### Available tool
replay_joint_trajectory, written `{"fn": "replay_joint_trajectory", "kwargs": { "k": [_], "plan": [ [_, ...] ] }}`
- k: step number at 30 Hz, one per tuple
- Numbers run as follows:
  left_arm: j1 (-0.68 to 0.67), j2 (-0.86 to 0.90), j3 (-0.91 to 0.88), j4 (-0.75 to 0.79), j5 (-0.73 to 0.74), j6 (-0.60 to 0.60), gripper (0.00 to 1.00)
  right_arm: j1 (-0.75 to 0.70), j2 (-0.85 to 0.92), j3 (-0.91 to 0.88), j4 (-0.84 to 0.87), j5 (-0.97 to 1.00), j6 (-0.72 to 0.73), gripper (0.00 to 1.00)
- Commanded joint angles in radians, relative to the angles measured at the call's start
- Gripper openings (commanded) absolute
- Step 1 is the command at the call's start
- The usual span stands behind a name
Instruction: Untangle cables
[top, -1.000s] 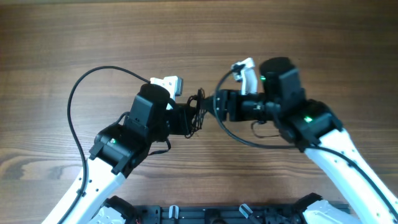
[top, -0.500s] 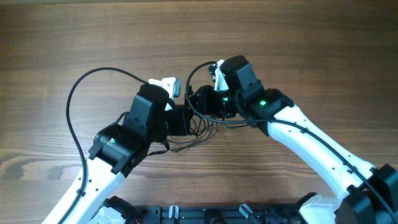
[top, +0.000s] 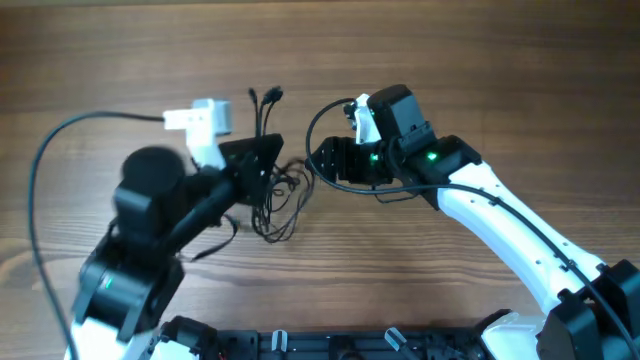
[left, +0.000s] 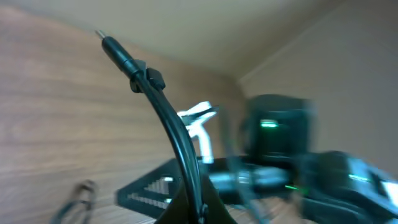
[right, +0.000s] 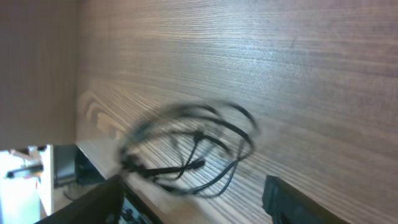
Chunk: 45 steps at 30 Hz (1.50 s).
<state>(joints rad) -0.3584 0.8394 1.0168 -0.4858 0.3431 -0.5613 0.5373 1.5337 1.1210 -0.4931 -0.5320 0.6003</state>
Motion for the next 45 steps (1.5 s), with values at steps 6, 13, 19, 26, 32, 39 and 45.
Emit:
{"fn": "replay_joint_trajectory", "kwargs": {
  "k": [6,13,19,26,32,39,45],
  "plan": [
    [0.039,-0.065,0.018,-0.034,-0.169,-0.099,0.04,-0.003,0.019,0.01,-0.002,-0.117,-0.113,0.75],
    [0.076,-0.032,0.018,-0.029,-0.319,-0.274,0.04,0.044,0.023,-0.026,0.004,-0.121,-0.153,0.68],
    [0.082,-0.032,0.018,-0.026,-0.319,-0.299,0.04,0.146,0.026,-0.034,0.08,-0.148,-0.389,0.68],
    [0.082,-0.032,0.018,-0.027,-0.314,-0.341,0.04,0.232,0.138,-0.034,0.304,-0.04,-0.311,0.54],
    [0.082,-0.032,0.018,-0.027,-0.315,-0.341,0.04,0.243,0.248,-0.034,0.377,-0.04,-0.246,0.43],
    [0.098,-0.033,0.018,-0.028,-0.304,-0.363,0.04,0.213,0.251,-0.034,0.38,0.02,-0.079,0.47],
    [0.111,-0.033,0.018,-0.027,-0.28,-0.364,0.04,0.24,0.254,-0.034,0.464,-0.207,-0.282,0.5]
  ]
}}
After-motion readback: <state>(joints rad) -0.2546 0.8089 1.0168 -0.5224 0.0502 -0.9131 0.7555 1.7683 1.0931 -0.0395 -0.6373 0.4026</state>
